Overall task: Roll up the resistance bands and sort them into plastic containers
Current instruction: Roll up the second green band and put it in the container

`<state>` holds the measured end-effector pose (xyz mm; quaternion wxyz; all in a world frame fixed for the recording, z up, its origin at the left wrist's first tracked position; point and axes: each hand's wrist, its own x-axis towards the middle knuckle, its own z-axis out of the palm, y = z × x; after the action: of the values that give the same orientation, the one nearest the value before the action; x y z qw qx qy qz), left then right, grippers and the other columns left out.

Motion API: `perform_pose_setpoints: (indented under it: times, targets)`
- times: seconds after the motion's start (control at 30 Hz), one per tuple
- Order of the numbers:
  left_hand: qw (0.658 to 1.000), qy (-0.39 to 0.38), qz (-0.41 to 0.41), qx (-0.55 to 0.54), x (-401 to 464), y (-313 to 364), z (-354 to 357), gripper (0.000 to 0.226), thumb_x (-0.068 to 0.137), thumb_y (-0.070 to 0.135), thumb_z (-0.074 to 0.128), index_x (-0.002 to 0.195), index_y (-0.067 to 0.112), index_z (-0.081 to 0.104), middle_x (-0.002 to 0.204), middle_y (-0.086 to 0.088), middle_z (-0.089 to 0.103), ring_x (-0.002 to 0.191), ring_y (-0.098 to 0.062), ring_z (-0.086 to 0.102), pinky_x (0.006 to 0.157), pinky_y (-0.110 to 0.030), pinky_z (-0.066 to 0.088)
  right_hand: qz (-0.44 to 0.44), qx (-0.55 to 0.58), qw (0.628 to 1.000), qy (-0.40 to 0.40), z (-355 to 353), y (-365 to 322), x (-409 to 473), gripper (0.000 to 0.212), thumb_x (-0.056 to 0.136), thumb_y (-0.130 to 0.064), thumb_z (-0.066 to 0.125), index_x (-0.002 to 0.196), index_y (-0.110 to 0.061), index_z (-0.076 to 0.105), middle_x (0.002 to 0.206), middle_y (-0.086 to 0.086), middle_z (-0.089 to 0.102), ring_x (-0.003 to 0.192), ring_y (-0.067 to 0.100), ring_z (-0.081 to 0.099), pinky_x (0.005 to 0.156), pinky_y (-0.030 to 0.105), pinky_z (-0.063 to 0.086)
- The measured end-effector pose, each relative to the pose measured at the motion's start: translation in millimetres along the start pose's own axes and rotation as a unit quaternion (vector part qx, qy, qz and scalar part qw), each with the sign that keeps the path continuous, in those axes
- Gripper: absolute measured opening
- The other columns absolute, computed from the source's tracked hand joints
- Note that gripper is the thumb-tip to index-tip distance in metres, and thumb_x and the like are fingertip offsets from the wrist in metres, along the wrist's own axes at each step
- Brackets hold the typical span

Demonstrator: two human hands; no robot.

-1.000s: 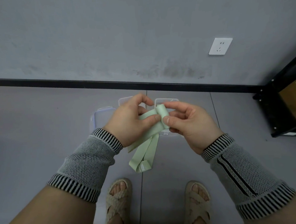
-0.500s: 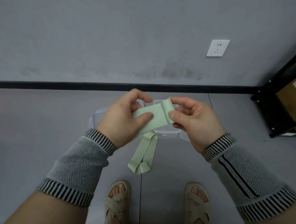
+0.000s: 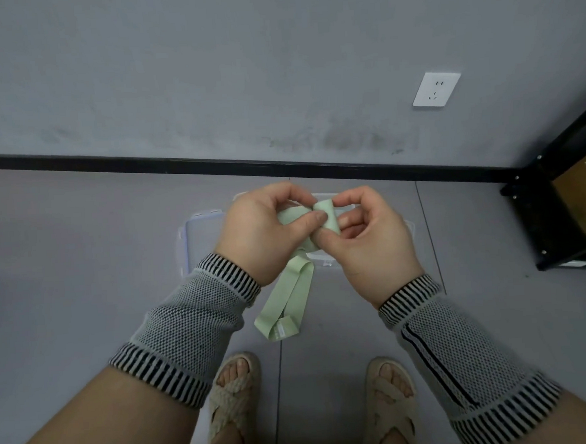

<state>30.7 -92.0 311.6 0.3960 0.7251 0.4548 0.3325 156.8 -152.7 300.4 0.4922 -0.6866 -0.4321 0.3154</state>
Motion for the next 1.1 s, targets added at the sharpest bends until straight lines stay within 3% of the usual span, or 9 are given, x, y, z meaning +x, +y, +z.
perform_pose_setpoints:
  times: [0.07, 0.17, 0.33, 0.43, 0.6, 0.73, 0.87, 0.97, 1.1]
  targets:
    - [1.000, 0.003, -0.011, -0.007, 1, 0, 0, 0.015, 0.075, 0.024, 0.077, 0.075, 0.030, 0.063, 0.078, 0.002, 0.069, 0.070, -0.015, 0.066, 0.067, -0.034, 0.057, -0.017, -0.014, 1.000, 0.003, 0, -1, -2, 0.033, 0.071, -0.026, 0.080, 0.088, -0.034, 0.054, 0.074, -0.011, 0.054, 0.059, -0.001, 0.051, 0.062, 0.018, 0.049]
    - [0.998, -0.001, -0.030, -0.046, 3, 0, -5, 0.016, 0.076, 0.018, 0.076, 0.076, 0.026, 0.062, 0.077, 0.000, 0.069, 0.067, -0.012, 0.065, 0.064, -0.029, 0.056, -0.030, -0.001, 0.999, -0.043, -5, -4, -1, 0.036, 0.068, -0.025, 0.081, 0.091, -0.037, 0.056, 0.082, -0.009, 0.057, 0.070, 0.004, 0.054, 0.066, 0.020, 0.050]
    - [0.989, -0.022, -0.053, -0.139, 1, 0, -15, 0.015, 0.078, 0.008, 0.072, 0.077, 0.019, 0.062, 0.070, 0.001, 0.068, 0.060, -0.006, 0.062, 0.059, -0.020, 0.052, -0.040, 0.054, 0.985, -0.162, -26, -3, 1, 0.066, 0.070, -0.010, 0.081, 0.118, -0.044, 0.050, 0.109, -0.002, 0.064, 0.087, 0.014, 0.063, 0.077, 0.027, 0.056]
    - [0.986, -0.039, -0.052, -0.154, 1, 0, -16, 0.014, 0.079, 0.008, 0.071, 0.078, 0.018, 0.062, 0.068, 0.002, 0.070, 0.061, -0.010, 0.062, 0.060, -0.022, 0.053, -0.036, 0.101, 0.977, -0.184, -29, -4, 1, 0.070, 0.071, -0.005, 0.076, 0.123, -0.041, 0.048, 0.101, 0.004, 0.071, 0.083, 0.014, 0.067, 0.080, 0.027, 0.056]
    - [0.984, -0.064, -0.051, -0.161, 0, -2, -14, 0.013, 0.076, 0.013, 0.075, 0.081, 0.017, 0.063, 0.074, -0.007, 0.071, 0.064, -0.015, 0.063, 0.062, -0.028, 0.053, -0.031, 0.117, 0.970, -0.211, -25, -2, 0, 0.063, 0.076, 0.001, 0.072, 0.121, -0.037, 0.052, 0.079, -0.003, 0.072, 0.077, 0.010, 0.067, 0.076, 0.024, 0.054]
    - [0.986, -0.064, -0.054, -0.144, 1, -4, -11, 0.016, 0.067, 0.026, 0.070, 0.081, 0.020, 0.064, 0.077, -0.007, 0.071, 0.067, -0.016, 0.065, 0.063, -0.029, 0.055, -0.037, 0.110, 0.974, -0.196, -22, -2, 1, 0.056, 0.075, 0.002, 0.073, 0.116, -0.032, 0.057, 0.072, -0.003, 0.069, 0.070, 0.012, 0.063, 0.073, 0.025, 0.055]
    - [0.996, -0.050, -0.047, -0.060, 3, -5, -11, 0.013, 0.078, 0.022, 0.075, 0.082, 0.026, 0.063, 0.070, -0.001, 0.068, 0.057, -0.005, 0.060, 0.057, -0.022, 0.051, -0.048, 0.077, 0.982, -0.167, -20, 1, 2, 0.052, 0.076, -0.002, 0.074, 0.113, -0.034, 0.059, 0.074, 0.000, 0.067, 0.070, 0.018, 0.060, 0.074, 0.031, 0.054]
    - [0.997, -0.070, -0.033, 0.030, 4, -10, -11, 0.007, 0.082, 0.031, 0.068, 0.085, 0.028, 0.062, 0.065, 0.001, 0.065, 0.056, -0.007, 0.056, 0.058, -0.023, 0.046, -0.050, 0.069, 0.985, -0.150, -19, 3, 3, 0.048, 0.080, -0.003, 0.071, 0.112, -0.037, 0.059, 0.079, 0.012, 0.064, 0.070, 0.018, 0.058, 0.073, 0.031, 0.053]
    - [0.993, -0.070, 0.008, 0.093, 4, -8, -13, 0.012, 0.086, 0.024, 0.063, 0.086, 0.034, 0.058, 0.072, 0.004, 0.063, 0.063, -0.007, 0.056, 0.061, -0.024, 0.044, -0.012, 0.139, 0.980, -0.142, -21, 3, 10, 0.041, 0.080, -0.002, 0.068, 0.107, -0.032, 0.062, 0.074, 0.011, 0.059, 0.065, 0.015, 0.054, 0.066, 0.028, 0.051]
